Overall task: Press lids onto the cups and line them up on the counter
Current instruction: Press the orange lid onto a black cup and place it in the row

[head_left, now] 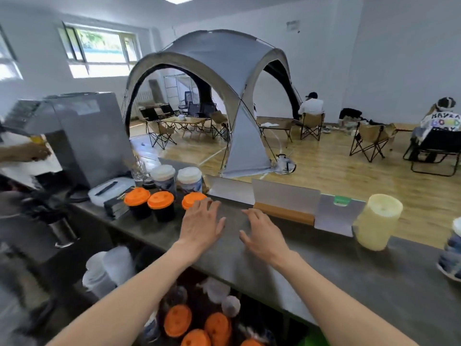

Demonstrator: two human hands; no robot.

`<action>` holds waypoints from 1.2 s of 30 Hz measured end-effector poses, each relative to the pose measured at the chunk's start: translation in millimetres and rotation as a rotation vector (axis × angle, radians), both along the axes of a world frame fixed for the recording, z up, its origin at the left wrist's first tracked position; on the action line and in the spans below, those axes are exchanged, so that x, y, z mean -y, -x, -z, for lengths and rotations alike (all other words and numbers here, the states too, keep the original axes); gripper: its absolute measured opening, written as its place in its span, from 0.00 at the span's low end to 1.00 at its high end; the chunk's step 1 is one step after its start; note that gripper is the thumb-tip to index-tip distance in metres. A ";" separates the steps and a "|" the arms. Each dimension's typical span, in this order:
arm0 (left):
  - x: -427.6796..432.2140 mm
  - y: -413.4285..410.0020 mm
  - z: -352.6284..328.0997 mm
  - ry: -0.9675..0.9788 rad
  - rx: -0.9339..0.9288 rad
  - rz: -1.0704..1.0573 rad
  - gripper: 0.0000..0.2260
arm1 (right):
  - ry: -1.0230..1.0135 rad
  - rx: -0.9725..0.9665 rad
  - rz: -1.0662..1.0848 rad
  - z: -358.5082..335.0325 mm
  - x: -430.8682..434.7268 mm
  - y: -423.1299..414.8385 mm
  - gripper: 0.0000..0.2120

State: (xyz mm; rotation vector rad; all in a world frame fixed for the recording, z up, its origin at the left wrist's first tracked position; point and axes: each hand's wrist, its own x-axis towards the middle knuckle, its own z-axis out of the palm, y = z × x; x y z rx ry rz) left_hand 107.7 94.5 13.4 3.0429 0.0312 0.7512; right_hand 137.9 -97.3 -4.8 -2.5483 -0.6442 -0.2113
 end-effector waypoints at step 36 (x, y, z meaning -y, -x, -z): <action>251.7 43.9 37.8 0.595 -0.197 0.615 0.22 | -0.220 0.137 0.385 22.1 236.7 98.7 0.25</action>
